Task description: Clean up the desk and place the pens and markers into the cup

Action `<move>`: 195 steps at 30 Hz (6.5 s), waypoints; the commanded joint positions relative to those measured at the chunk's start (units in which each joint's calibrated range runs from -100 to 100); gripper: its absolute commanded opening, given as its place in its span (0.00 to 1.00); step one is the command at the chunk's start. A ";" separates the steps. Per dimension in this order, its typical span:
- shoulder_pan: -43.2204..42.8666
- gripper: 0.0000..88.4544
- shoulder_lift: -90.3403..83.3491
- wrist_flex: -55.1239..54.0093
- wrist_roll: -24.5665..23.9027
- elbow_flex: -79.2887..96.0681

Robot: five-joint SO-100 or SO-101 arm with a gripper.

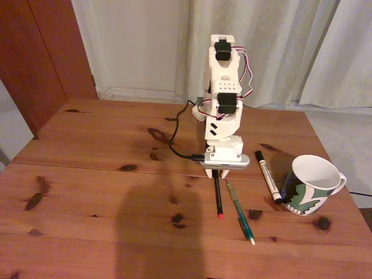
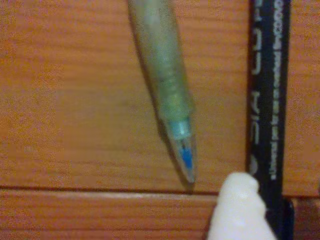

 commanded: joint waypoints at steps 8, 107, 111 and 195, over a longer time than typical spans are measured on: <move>0.23 0.14 0.22 -1.21 1.70 2.29; -19.07 0.01 -36.60 -78.80 -13.86 39.71; -19.56 0.01 -33.46 -78.89 -13.86 36.56; -20.76 0.14 -11.28 -78.11 -13.39 24.02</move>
